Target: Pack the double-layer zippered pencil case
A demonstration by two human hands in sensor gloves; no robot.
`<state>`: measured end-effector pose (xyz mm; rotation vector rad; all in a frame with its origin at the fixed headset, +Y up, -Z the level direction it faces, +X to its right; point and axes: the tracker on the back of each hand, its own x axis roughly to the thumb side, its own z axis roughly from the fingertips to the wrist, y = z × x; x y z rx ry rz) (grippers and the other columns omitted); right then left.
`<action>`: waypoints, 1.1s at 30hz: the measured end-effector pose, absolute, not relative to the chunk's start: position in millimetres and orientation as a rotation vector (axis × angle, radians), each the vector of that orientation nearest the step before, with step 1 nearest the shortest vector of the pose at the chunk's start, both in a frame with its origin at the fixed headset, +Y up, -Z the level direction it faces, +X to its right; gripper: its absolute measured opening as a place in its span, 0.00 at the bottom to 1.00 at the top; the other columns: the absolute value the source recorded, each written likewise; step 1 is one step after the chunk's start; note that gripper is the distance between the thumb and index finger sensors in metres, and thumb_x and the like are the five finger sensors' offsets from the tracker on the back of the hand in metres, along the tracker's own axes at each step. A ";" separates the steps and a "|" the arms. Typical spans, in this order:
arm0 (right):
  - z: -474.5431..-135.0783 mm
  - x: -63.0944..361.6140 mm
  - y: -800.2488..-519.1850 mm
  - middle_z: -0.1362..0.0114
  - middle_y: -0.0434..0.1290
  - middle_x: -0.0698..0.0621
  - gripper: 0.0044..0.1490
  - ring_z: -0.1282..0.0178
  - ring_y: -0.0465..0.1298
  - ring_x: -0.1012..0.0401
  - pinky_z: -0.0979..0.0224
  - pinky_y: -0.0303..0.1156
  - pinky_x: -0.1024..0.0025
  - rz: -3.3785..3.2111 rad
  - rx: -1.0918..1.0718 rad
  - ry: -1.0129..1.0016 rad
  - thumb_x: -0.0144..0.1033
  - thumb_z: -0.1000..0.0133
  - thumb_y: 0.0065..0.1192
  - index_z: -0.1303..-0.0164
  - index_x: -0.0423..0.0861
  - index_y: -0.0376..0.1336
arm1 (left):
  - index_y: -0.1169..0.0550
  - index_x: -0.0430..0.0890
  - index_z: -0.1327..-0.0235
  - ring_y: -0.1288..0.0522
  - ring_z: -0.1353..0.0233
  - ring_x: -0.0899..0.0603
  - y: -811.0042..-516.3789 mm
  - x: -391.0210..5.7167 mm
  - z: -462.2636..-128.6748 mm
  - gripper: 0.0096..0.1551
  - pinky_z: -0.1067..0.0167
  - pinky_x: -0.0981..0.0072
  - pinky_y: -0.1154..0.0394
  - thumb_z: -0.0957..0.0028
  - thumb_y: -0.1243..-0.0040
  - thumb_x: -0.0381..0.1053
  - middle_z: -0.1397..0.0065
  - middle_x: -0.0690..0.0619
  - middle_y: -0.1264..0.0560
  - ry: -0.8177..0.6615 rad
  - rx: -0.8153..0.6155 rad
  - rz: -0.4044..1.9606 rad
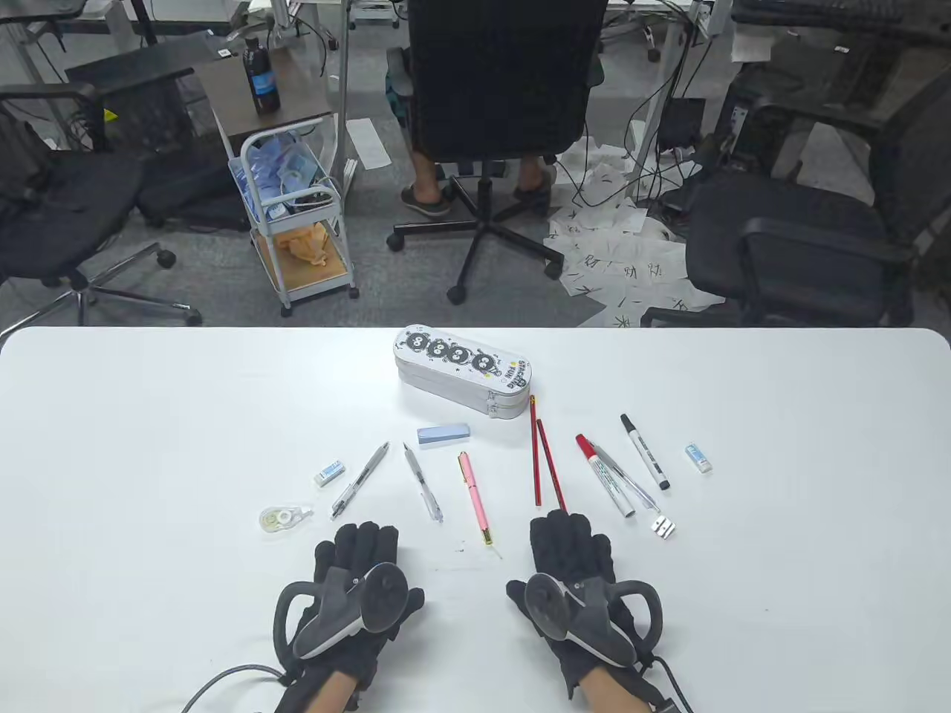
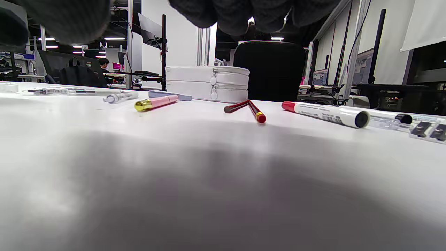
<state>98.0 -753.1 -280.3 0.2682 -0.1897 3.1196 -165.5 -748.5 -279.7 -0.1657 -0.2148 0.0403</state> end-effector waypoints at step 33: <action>-279.5 101.9 -725.2 0.14 0.49 0.45 0.50 0.17 0.50 0.47 0.22 0.51 0.48 2.763 0.261 -0.210 0.64 0.47 0.52 0.20 0.49 0.46 | 0.42 0.39 0.13 0.48 0.18 0.26 -739.3 -168.4 -279.7 0.53 0.27 0.34 0.53 0.41 0.41 0.68 0.13 0.35 0.44 -0.207 -0.148 0.029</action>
